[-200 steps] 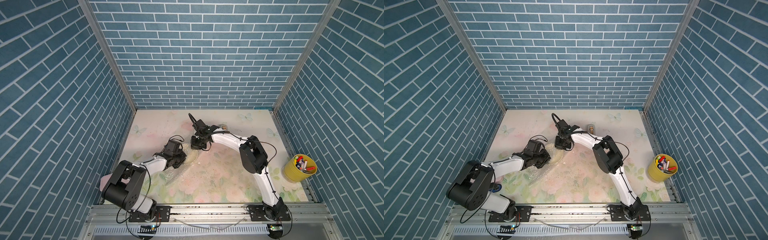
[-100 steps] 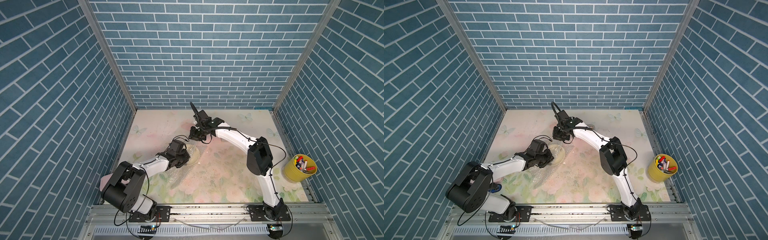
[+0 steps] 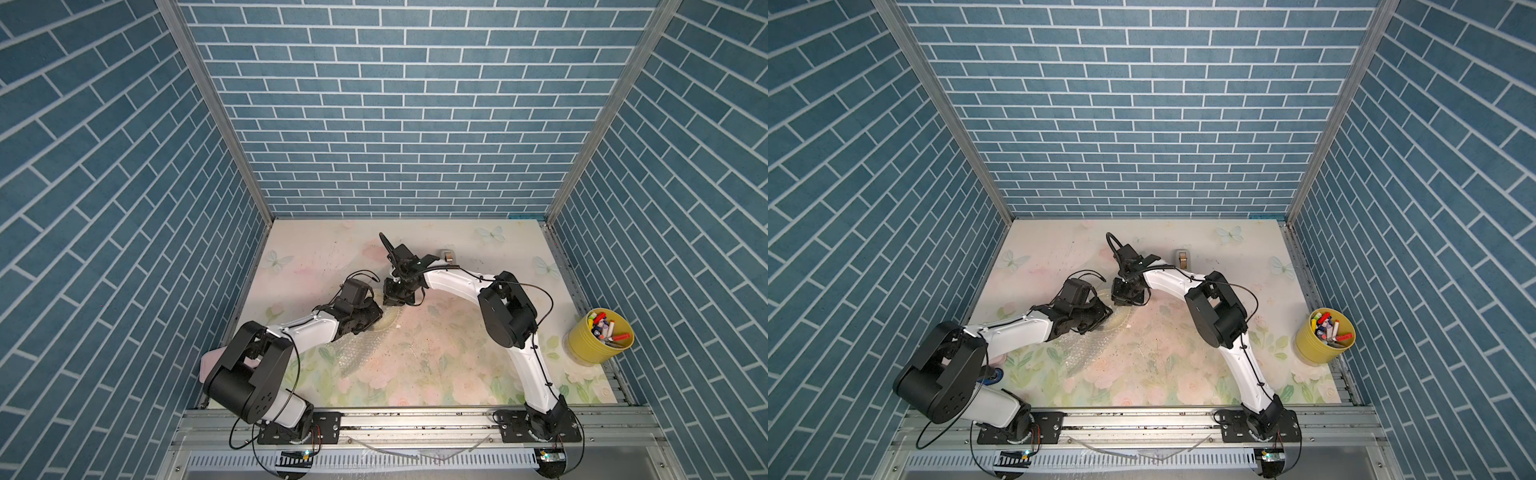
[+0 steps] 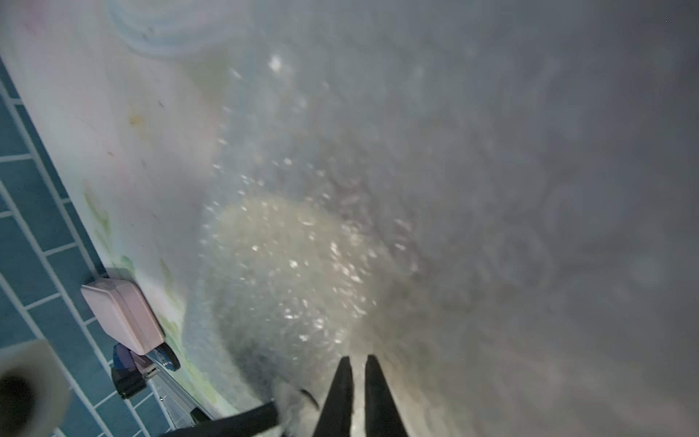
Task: Wrap dinner plates in bubble wrap
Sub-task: Wrap the plate in the bubble wrap.
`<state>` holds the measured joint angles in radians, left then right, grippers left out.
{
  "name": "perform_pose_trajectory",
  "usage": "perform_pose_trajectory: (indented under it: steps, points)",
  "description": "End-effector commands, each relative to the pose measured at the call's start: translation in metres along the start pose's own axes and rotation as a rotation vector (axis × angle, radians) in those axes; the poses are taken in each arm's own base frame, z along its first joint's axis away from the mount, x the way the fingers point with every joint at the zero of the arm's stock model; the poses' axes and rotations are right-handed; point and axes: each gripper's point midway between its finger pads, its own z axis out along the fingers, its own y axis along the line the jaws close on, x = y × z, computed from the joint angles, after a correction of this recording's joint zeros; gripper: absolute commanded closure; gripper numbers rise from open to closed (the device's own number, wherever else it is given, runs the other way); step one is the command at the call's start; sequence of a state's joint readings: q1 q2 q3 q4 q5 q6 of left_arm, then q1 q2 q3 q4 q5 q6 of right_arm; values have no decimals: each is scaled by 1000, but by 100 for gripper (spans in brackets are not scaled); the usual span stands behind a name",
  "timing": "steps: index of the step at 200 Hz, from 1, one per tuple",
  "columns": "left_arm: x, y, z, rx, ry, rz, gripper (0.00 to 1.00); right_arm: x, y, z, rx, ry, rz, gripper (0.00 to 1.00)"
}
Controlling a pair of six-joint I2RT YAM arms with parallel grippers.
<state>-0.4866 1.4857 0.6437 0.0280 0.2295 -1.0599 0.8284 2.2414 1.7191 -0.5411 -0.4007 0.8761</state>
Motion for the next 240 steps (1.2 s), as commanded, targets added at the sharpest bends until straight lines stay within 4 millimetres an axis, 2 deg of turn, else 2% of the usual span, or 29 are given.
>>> perform_pose_trajectory:
  steps: [1, 13, 26, 44, 55, 68, 79, 88, 100, 130, 150, 169, 194, 223, 240]
  points:
    - [1, -2, -3, 8, -4, 15, 53, 7, 9, -15, -47, -25, 23, 91]
    - [0, -5, -7, 13, -10, 12, 49, 9, 4, -12, -35, -24, 26, 92]
    - [-2, -7, -12, 12, -18, 7, 49, 10, -1, -11, -26, -28, 29, 93]
    - [-7, -7, -23, -12, -48, -29, 64, 11, -3, -10, -30, -39, 30, 95]
    - [-11, -9, -30, -4, -77, -55, 68, 9, 0, -12, -55, -62, 25, 95]
    - [-14, -10, -35, -1, -96, -75, 69, 8, 5, -18, -89, -96, 15, 95]
    - [-17, -11, -37, -1, -110, -78, 64, 7, 8, -23, -110, -122, 2, 94]
    - [-18, -11, -35, -9, -109, -79, 60, 7, 10, -27, -118, -136, -6, 94]
    - [-17, -11, -29, -12, -92, -82, 60, 8, 12, -31, -126, -145, -16, 94]
    - [-4, -3, -1, -18, -8, -115, 75, 13, 13, -37, -116, -152, -28, 94]
    - [2, 7, 9, -33, 13, -132, 79, 22, 17, -40, -116, -149, -46, 94]
    - [4, 13, 10, -51, 15, -128, 80, 37, 17, -39, -97, -136, -75, 94]
    - [4, 15, 10, -59, 11, -110, 80, 52, 1, -24, -58, -99, -59, 94]
    - [4, 10, 9, -41, 20, -108, 75, 56, -18, -8, -20, -75, -27, 97]
    - [4, 4, 5, -28, 23, -109, 71, 56, -19, -7, -15, -74, -25, 97]
